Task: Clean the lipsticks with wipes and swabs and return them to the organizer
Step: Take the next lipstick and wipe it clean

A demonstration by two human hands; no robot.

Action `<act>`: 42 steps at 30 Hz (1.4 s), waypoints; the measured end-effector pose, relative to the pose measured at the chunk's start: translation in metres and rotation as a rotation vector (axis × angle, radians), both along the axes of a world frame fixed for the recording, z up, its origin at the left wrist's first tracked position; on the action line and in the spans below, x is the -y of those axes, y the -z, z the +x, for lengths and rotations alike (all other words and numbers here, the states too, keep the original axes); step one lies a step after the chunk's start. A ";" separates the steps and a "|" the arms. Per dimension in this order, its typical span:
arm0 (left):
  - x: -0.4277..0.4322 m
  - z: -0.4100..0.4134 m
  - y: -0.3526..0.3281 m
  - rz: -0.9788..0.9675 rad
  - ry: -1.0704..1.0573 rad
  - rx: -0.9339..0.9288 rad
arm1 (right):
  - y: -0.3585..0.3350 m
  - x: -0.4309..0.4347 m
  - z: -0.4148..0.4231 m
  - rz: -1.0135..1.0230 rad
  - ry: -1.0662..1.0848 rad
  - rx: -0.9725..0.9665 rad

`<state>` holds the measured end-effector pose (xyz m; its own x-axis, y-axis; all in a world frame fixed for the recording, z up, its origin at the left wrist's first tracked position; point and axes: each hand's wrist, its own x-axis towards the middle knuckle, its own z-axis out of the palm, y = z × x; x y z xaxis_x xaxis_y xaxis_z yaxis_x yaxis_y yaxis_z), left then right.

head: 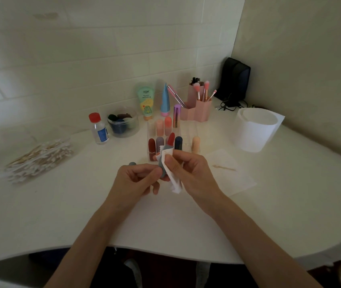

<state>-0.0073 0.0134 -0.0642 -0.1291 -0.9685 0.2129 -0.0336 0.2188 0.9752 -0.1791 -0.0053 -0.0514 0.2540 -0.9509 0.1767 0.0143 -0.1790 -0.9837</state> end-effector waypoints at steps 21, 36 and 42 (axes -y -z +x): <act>0.008 -0.002 0.010 0.002 -0.078 0.016 | 0.008 0.008 0.004 -0.136 0.048 -0.125; 0.008 -0.001 0.013 -0.036 -0.038 -0.017 | 0.005 0.003 0.001 -0.040 0.043 -0.038; 0.007 -0.003 0.008 0.086 0.139 -0.132 | 0.004 0.006 -0.002 -0.044 0.087 0.026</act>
